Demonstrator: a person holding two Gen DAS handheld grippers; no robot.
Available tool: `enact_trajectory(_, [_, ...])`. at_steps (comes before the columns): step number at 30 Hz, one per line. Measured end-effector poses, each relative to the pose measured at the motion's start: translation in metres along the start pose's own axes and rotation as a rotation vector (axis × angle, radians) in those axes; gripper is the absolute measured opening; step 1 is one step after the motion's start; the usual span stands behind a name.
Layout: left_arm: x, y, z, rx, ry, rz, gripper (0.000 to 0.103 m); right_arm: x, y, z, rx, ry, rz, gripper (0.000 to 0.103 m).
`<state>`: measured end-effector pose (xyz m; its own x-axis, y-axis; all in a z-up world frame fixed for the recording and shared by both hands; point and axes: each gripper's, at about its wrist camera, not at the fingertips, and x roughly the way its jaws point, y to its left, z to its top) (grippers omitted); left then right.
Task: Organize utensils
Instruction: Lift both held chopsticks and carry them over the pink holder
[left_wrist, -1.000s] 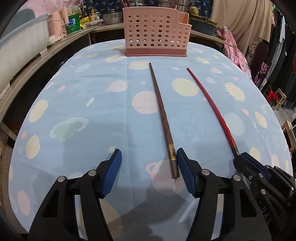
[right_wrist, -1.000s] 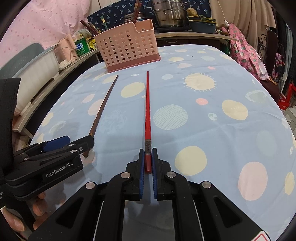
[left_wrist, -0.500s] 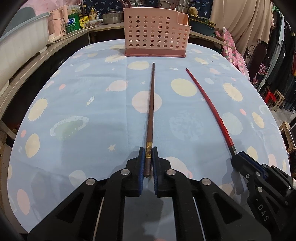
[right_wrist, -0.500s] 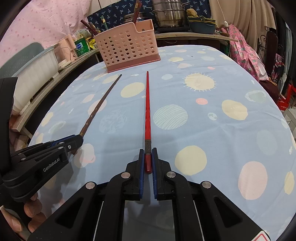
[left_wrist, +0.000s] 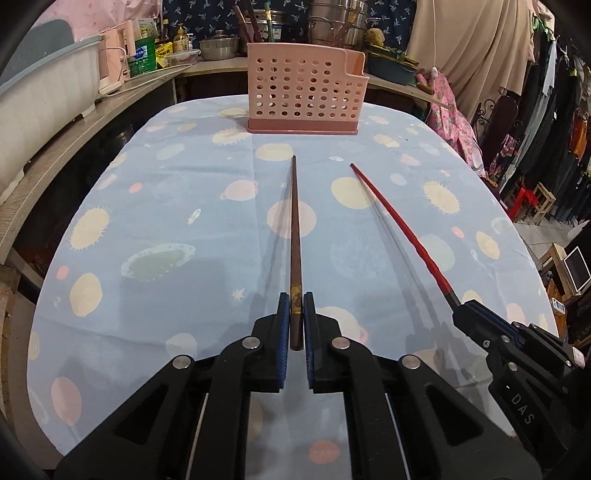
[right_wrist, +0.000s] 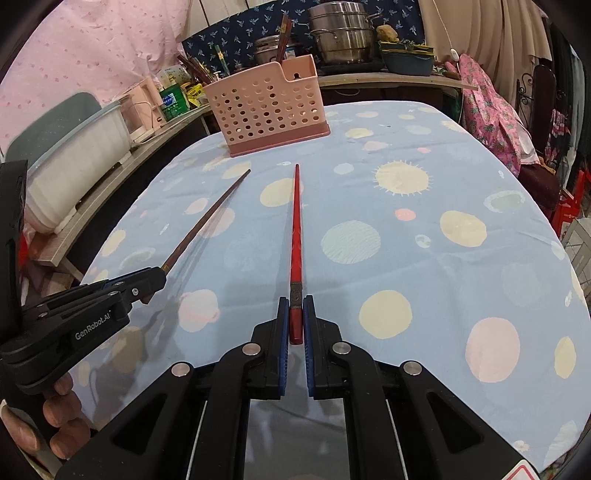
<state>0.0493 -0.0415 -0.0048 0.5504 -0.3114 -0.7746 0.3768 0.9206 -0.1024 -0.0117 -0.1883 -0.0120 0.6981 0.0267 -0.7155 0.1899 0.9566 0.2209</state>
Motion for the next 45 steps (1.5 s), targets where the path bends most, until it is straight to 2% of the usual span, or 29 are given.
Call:
enact_trajectory(9, [-0.049,0.014,0.014,-0.029,-0.084,-0.017,0.007,-0.039,0.004,0.023,0.004,-0.096,0.025,0.007])
enact_trajectory(16, [-0.089,0.018,0.048,-0.032,-0.182,-0.025,0.007,-0.080,0.009,0.064,-0.002,-0.229,0.048,0.007])
enact_trajectory(23, [-0.111,0.021,0.093,-0.044,-0.271,-0.031,0.007,-0.104,0.013,0.114,0.006,-0.347,0.093,0.007])
enact_trajectory(34, [-0.117,0.031,0.168,-0.085,-0.328,-0.090,0.007,-0.104,0.018,0.176,0.024,-0.416,0.159,0.007])
enact_trajectory(39, [-0.128,0.037,0.214,-0.105,-0.402,-0.086,0.007,-0.108,0.022,0.219,0.022,-0.483,0.176,0.007])
enact_trajectory(45, [-0.141,0.036,0.273,-0.115,-0.530,-0.056,0.007,-0.107,0.031,0.285,0.016,-0.577,0.171,0.007])
